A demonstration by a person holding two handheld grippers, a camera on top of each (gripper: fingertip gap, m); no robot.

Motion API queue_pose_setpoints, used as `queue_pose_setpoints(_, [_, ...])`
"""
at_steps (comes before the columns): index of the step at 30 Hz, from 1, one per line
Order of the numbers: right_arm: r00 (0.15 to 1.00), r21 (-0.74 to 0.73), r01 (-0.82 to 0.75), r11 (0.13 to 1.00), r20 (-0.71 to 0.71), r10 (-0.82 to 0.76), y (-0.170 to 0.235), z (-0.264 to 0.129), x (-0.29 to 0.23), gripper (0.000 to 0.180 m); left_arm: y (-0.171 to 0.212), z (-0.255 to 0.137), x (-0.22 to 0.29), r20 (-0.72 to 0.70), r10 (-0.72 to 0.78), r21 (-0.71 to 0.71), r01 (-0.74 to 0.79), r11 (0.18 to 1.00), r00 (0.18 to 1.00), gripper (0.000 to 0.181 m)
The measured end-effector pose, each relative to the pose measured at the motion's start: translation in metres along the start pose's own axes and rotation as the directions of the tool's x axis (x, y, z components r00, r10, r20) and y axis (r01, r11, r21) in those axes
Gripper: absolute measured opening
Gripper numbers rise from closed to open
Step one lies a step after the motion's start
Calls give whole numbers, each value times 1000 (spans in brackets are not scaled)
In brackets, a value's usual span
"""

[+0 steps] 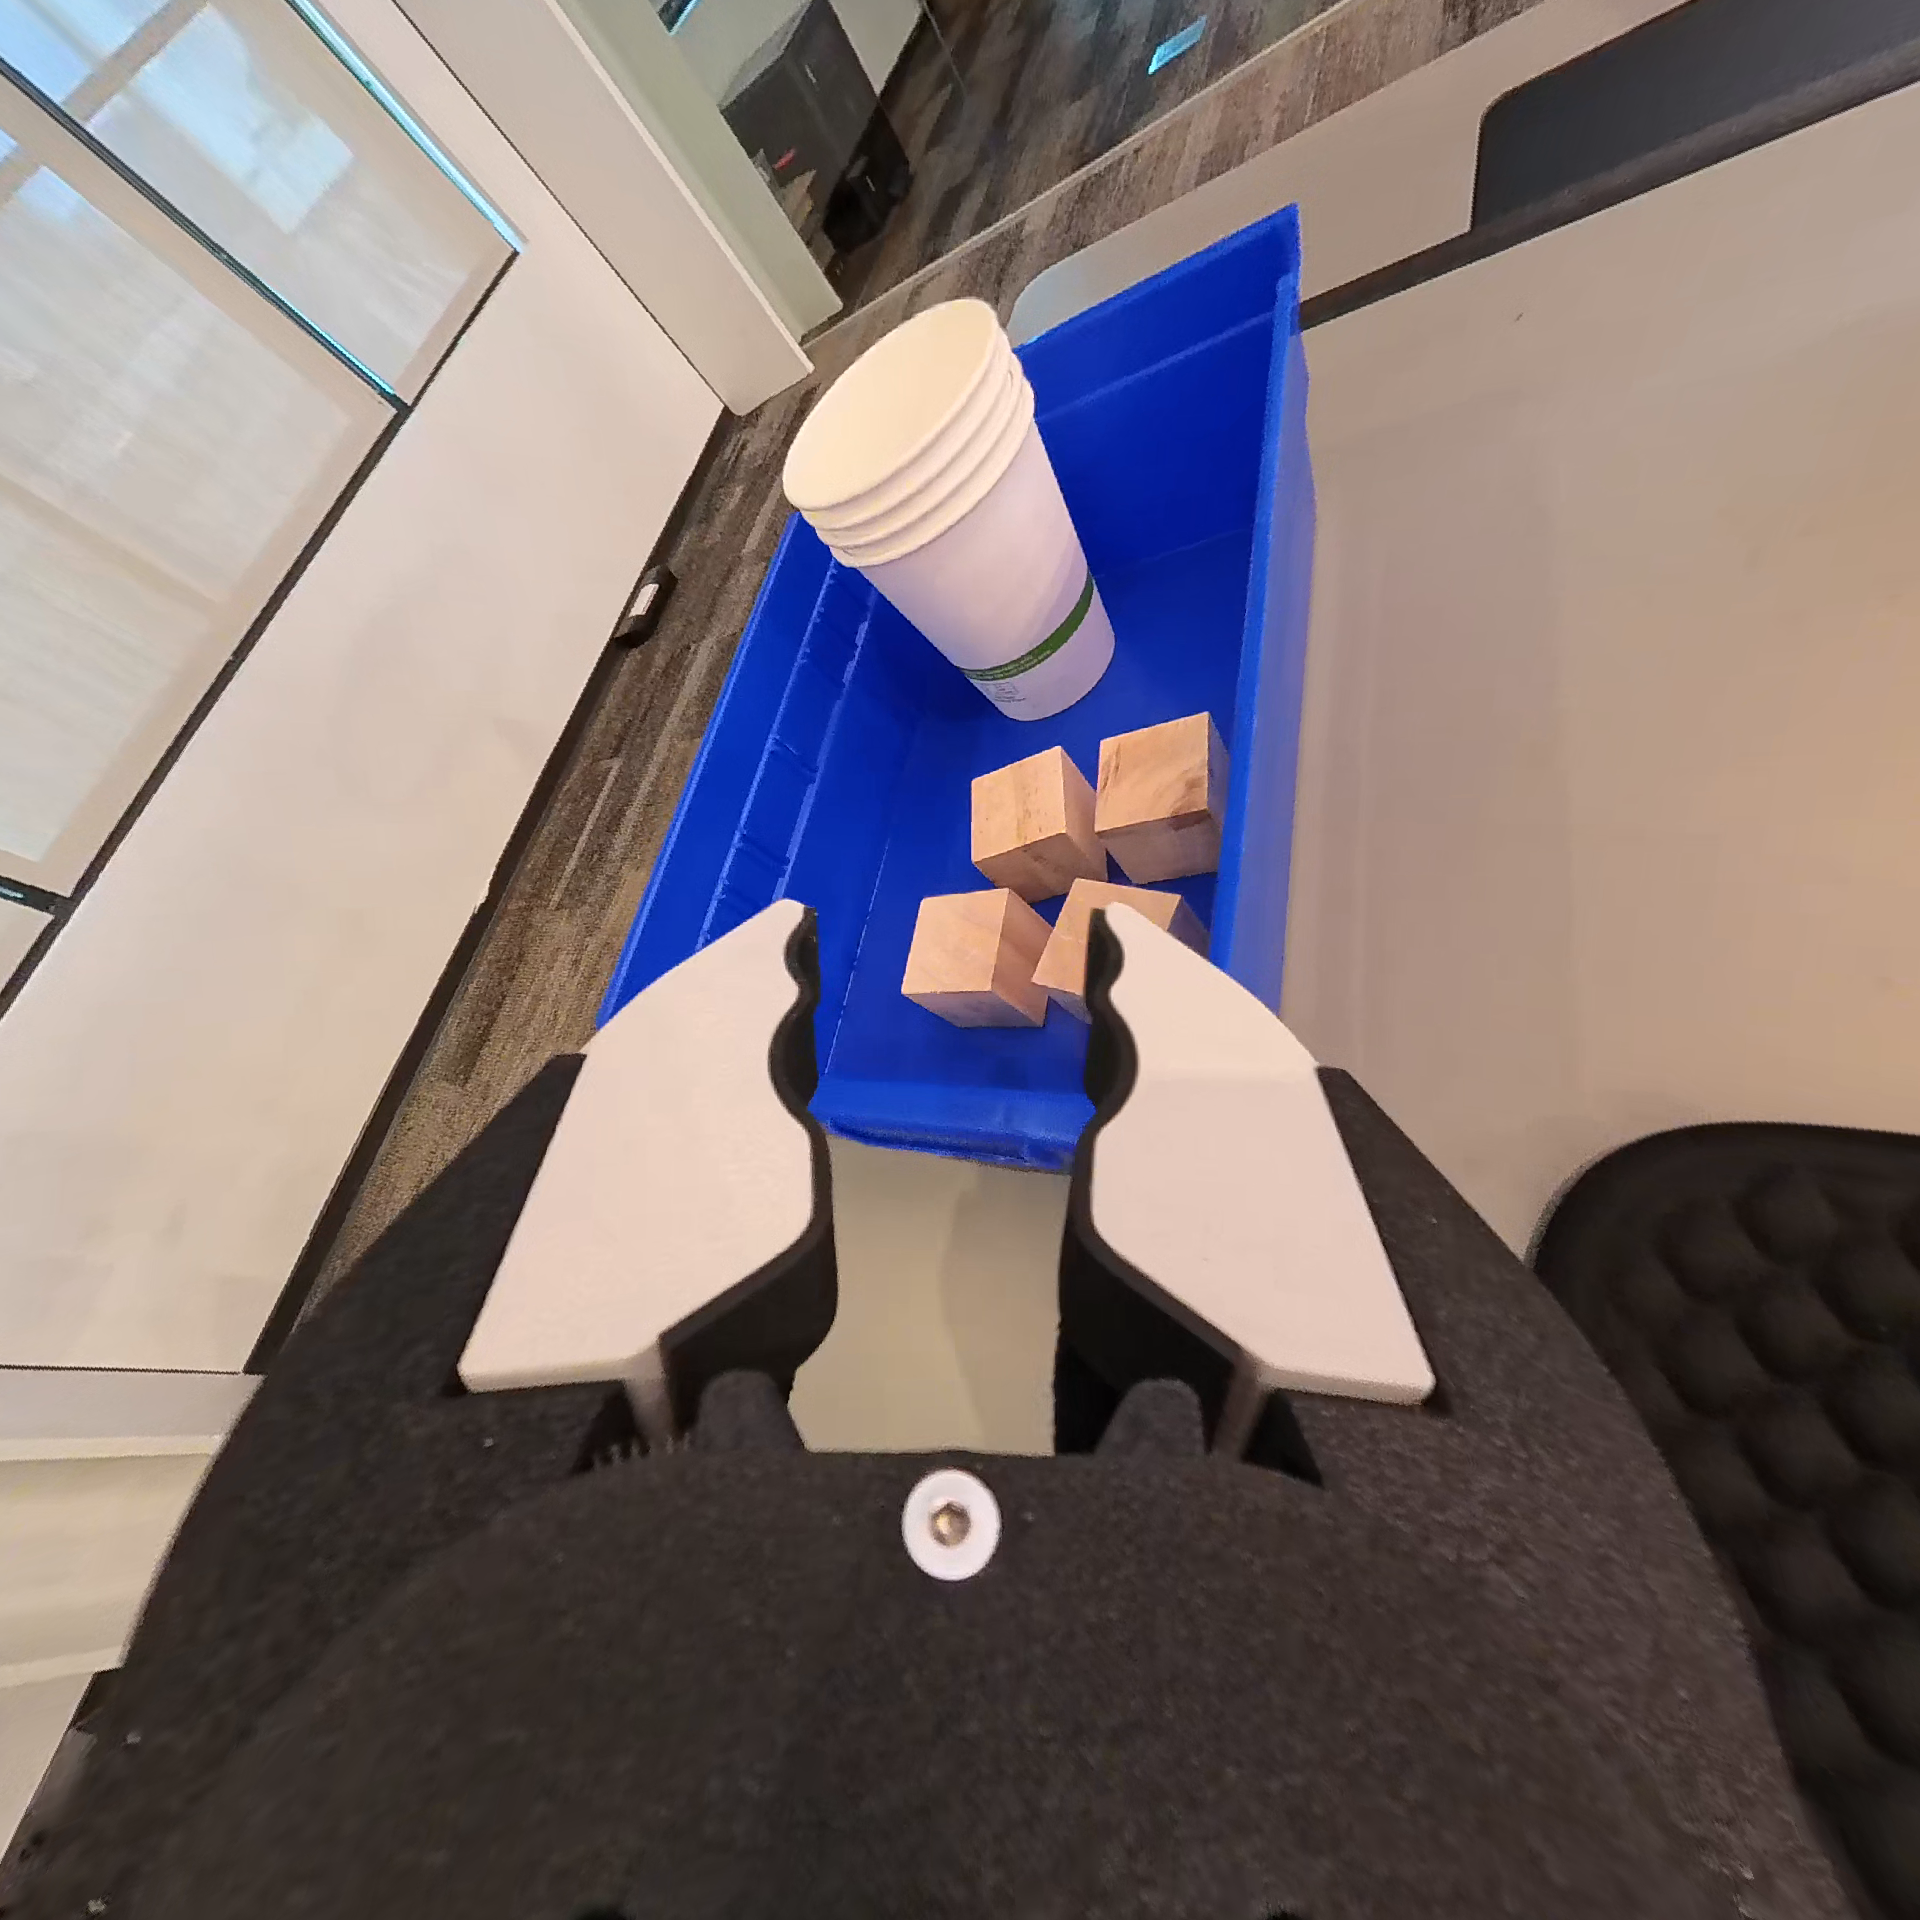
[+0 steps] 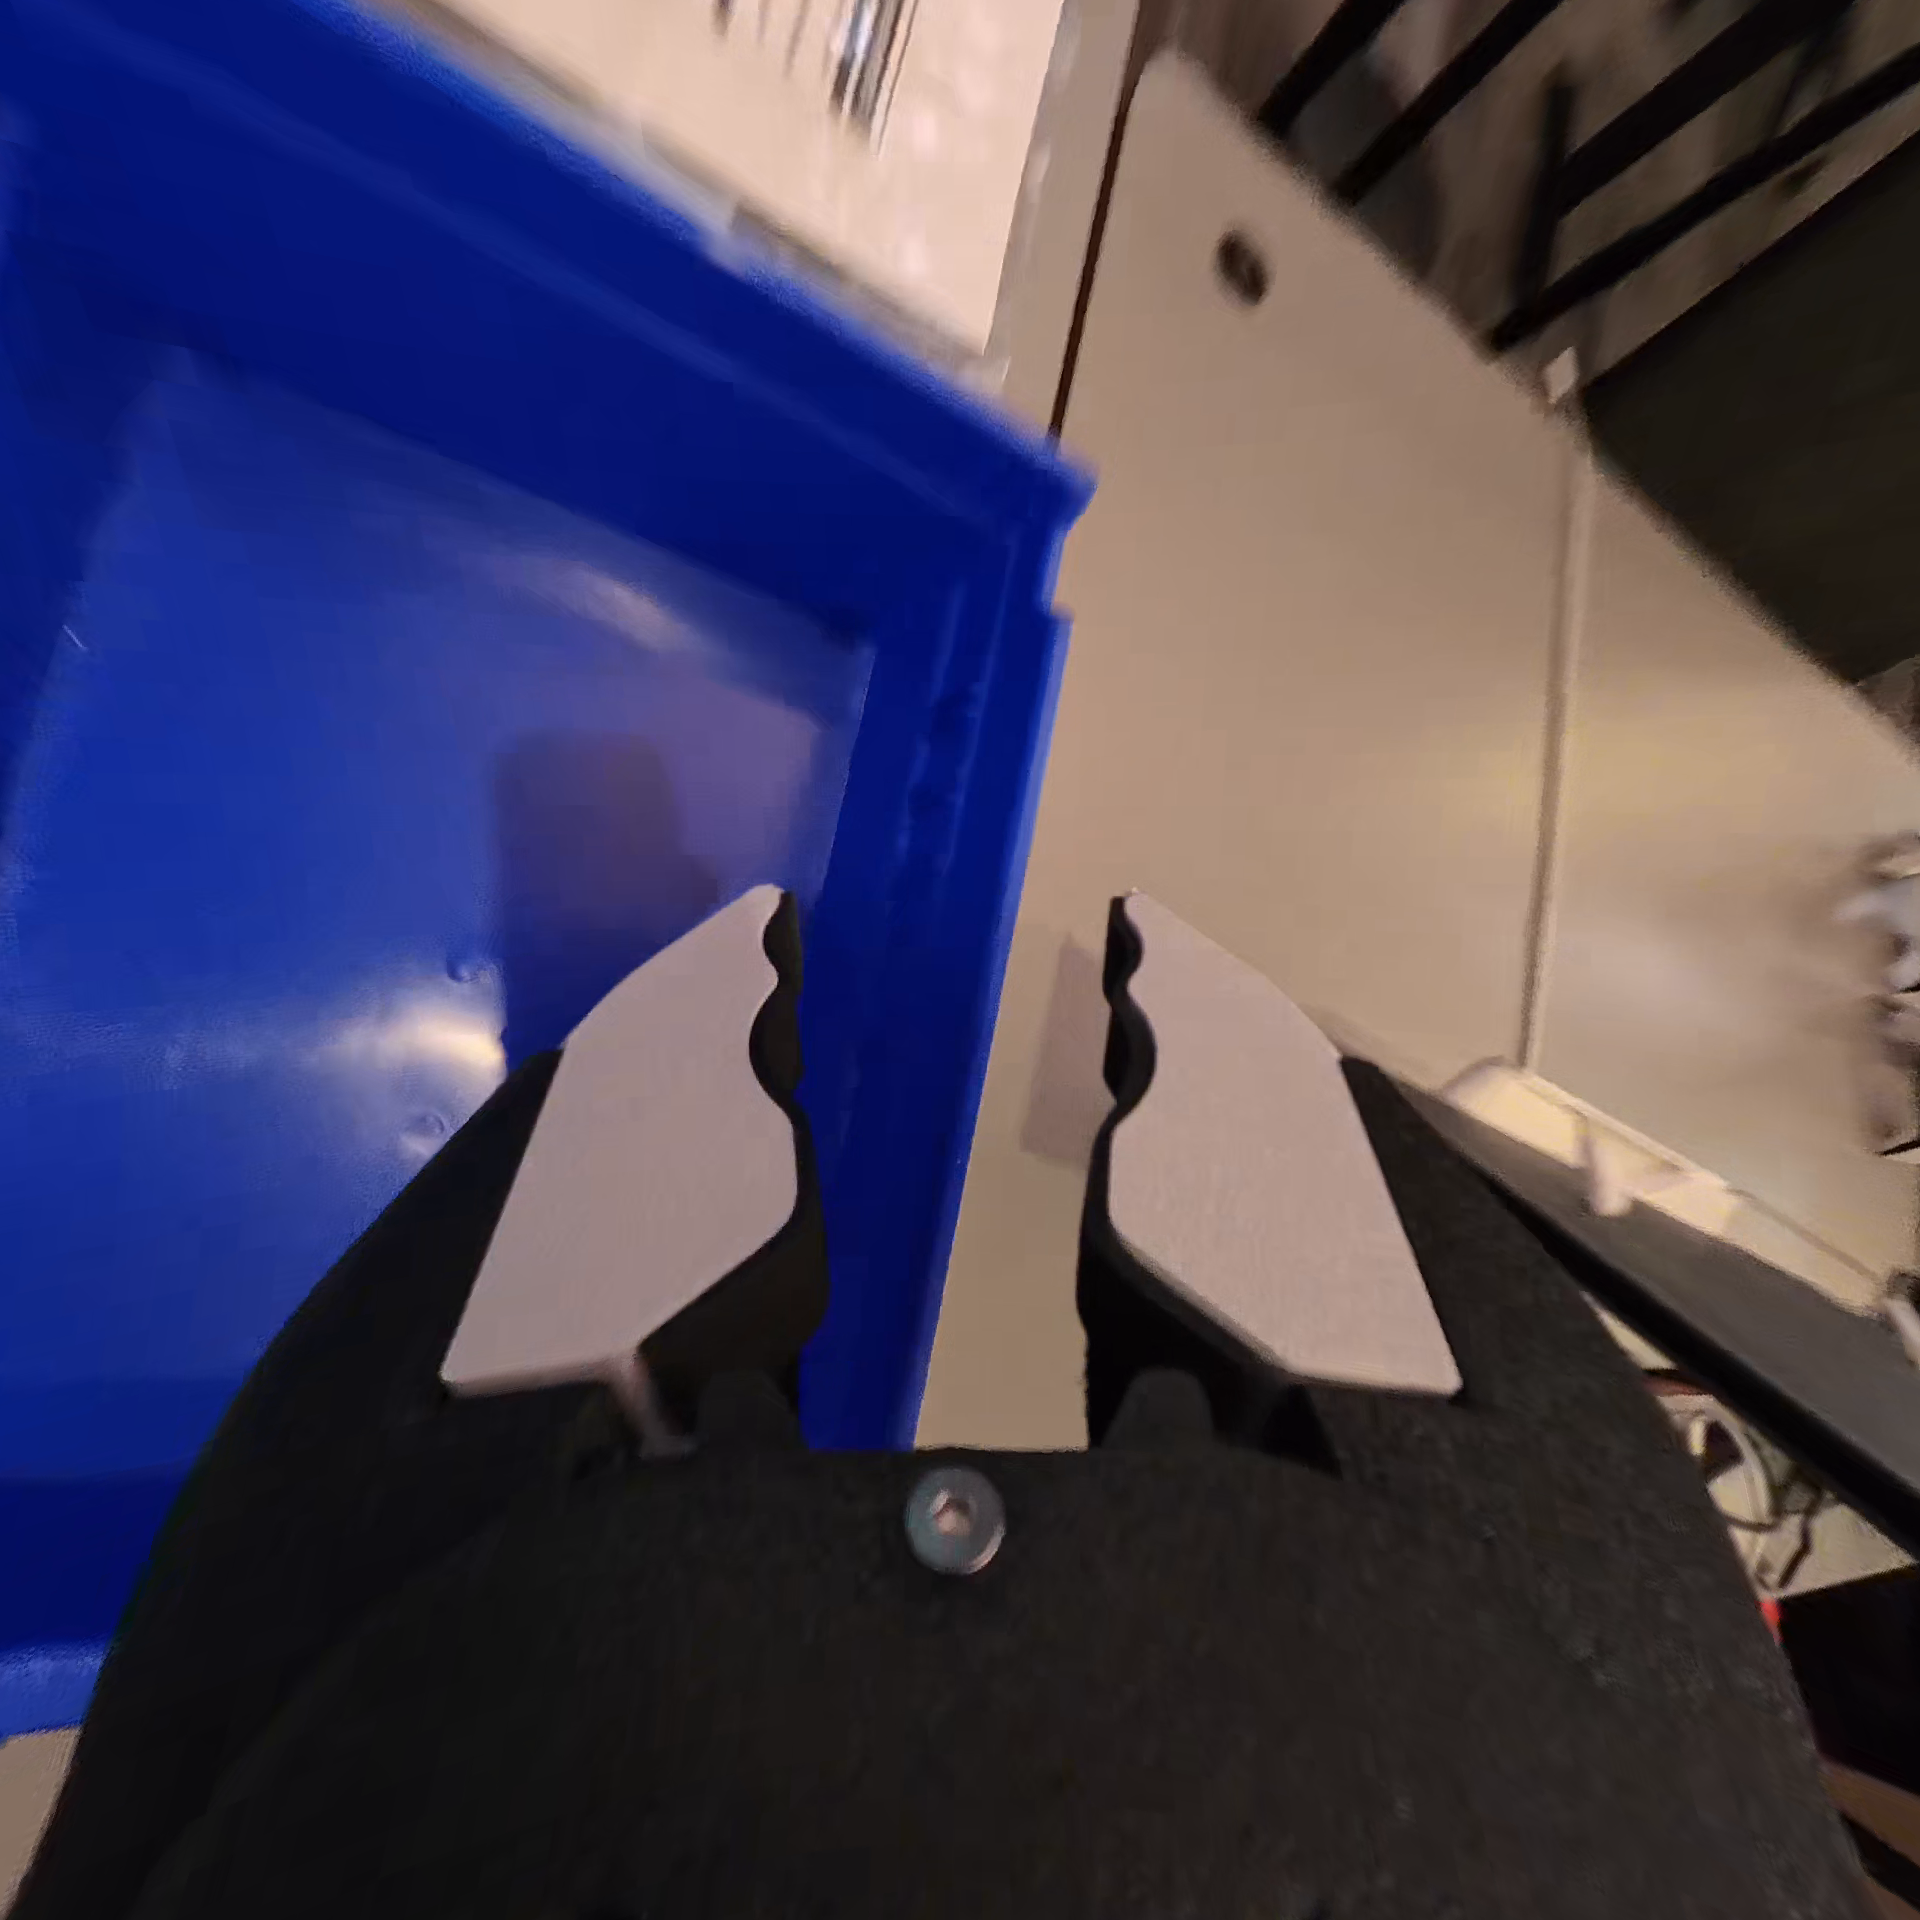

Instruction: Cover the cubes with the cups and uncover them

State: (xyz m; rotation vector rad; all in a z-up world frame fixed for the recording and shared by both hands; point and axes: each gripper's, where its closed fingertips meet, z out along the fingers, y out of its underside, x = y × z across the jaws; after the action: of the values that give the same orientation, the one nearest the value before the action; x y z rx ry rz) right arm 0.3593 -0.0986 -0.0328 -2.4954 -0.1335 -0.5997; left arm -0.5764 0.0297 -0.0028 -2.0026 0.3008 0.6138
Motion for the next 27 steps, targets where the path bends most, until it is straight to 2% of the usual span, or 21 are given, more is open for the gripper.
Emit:
queue_pose_setpoints(5, [994,311,38,950,-113,-2,-78,-72,-16,63,-1,9,-2,-44,-29,7,29,1000,999,52])
queue_pose_setpoints(9, [1000,519,8,855,-29,8,-135,-116,-66,70,-9,13,2,-107,-54,28,57,998,993,59])
queue_pose_setpoints(11, [999,601,-25,799,38,3,-160,-131,-98,82,-14,14,3,-118,-43,38,48,998,992,60])
queue_pose_setpoints(14, [979,667,-141,731,202,5,-194,-148,-151,84,-22,16,8,-155,-48,51,57,997,987,63])
queue_pose_setpoints(15, [960,684,-213,698,278,20,-206,-154,-169,77,-25,16,10,-177,-60,52,71,996,982,64])
queue_pose_setpoints(17, [906,685,-361,633,417,64,-230,-163,-202,79,-30,16,14,-212,-83,56,97,994,974,64])
queue_pose_setpoints(18, [887,685,-383,620,459,41,-239,-168,-220,79,-32,17,13,-217,-93,57,108,993,972,64])
queue_pose_setpoints(23, [878,751,-349,560,471,-85,-275,-188,-277,88,-32,24,18,-241,-110,31,121,992,964,66])
queue_pose_setpoints(27, [842,755,-361,547,516,-155,-292,-200,-304,84,-23,38,28,-266,-134,-17,134,991,955,67])
